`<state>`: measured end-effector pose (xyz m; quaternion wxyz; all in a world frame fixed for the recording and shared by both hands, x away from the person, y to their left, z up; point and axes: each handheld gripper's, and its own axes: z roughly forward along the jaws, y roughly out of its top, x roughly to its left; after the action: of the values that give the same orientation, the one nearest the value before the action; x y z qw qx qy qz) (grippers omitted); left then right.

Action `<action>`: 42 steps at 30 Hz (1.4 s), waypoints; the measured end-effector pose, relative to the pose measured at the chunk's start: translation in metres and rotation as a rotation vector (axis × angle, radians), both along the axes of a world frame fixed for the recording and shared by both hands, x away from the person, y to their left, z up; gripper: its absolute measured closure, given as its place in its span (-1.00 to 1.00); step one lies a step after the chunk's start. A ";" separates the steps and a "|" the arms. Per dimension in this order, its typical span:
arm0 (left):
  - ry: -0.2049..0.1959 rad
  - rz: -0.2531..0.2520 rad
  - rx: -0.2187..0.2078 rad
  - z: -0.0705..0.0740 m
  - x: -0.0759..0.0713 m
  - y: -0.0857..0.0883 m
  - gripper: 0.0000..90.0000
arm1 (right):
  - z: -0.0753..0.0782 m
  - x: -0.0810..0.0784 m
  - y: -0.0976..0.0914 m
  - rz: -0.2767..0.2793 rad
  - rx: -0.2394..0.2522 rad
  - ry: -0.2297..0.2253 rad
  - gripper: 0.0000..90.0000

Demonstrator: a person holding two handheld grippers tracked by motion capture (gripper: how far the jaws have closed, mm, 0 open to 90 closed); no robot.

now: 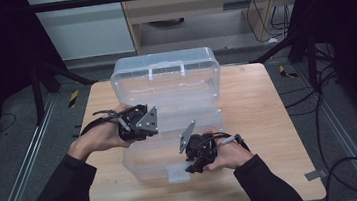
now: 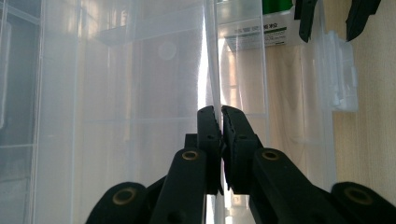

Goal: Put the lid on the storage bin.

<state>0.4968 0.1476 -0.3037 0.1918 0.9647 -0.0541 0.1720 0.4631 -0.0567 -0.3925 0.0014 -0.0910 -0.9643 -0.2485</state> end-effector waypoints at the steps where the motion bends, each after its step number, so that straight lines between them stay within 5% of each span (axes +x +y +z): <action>1: 0.001 0.001 -0.001 0.000 0.000 0.000 0.91 | 0.002 0.000 -0.003 -0.008 0.024 -0.005 0.36; 11: 0.003 0.004 -0.004 -0.001 -0.001 0.000 0.90 | 0.019 -0.002 -0.044 -0.132 0.212 -0.052 0.39; 24: 0.010 0.010 -0.011 -0.001 -0.001 0.000 0.90 | 0.032 -0.003 -0.075 -0.252 0.382 -0.050 0.99; 36: 0.018 0.011 -0.015 -0.002 -0.001 0.000 0.90 | 0.058 -0.003 -0.085 -0.291 0.518 -0.099 1.00; 42: 0.021 0.009 -0.013 -0.002 -0.002 0.000 0.90 | 0.065 0.006 -0.092 -0.375 0.593 -0.136 1.00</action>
<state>0.4948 0.1477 -0.3059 0.1980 0.9654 -0.0466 0.1633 0.4687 -0.1491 -0.3271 -0.0819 -0.2453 -0.8148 -0.5188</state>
